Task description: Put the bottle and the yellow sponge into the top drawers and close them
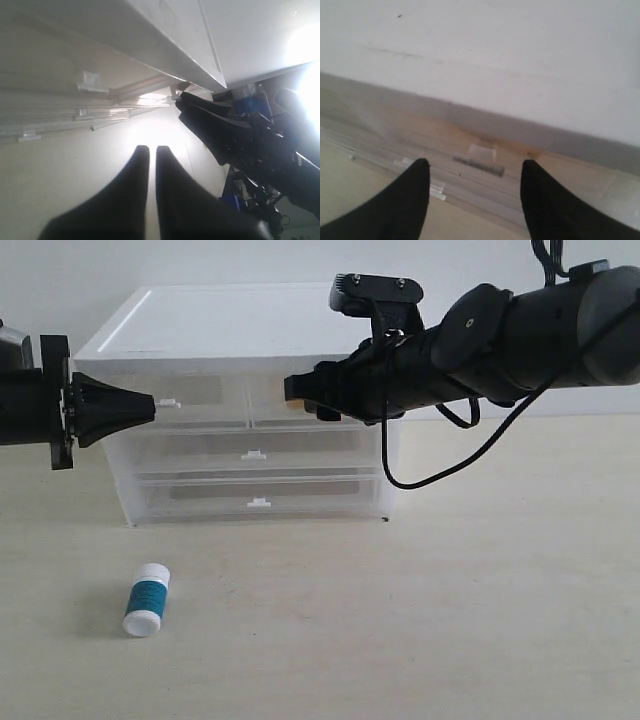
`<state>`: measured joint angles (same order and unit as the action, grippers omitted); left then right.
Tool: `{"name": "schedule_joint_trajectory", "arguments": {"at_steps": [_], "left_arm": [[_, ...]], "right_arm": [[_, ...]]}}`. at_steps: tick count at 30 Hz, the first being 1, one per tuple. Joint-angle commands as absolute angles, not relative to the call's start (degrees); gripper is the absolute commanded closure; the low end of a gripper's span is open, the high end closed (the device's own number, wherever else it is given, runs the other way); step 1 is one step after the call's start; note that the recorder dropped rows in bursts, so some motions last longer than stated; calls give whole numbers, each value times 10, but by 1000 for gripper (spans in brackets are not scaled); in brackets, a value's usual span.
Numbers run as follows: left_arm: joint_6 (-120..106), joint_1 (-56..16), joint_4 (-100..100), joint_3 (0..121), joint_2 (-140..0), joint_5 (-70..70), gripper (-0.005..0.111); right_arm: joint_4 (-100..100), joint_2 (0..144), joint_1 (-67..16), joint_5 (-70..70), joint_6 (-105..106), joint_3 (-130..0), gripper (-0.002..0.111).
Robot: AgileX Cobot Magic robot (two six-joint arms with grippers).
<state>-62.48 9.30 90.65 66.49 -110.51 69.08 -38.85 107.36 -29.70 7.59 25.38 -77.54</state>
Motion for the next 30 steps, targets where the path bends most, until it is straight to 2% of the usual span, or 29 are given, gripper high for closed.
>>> {"name": "schedule_joint_trajectory", "arguments": {"at_steps": [1, 4, 6, 30], "left_arm": [[-621, 94, 910, 665, -1108, 689, 86], [-621, 94, 910, 665, -1117, 693, 65], [-608, 95, 911, 665, -1126, 693, 57], [-587, 93, 966, 764, -1232, 700, 59]], "right_arm": [[-383, 1074, -292, 19, 271, -780, 57], [-382, 1074, -292, 19, 271, -780, 57], [-382, 1074, -292, 22, 271, -780, 57], [-382, 1074, -292, 28, 289, -780, 57]]}}
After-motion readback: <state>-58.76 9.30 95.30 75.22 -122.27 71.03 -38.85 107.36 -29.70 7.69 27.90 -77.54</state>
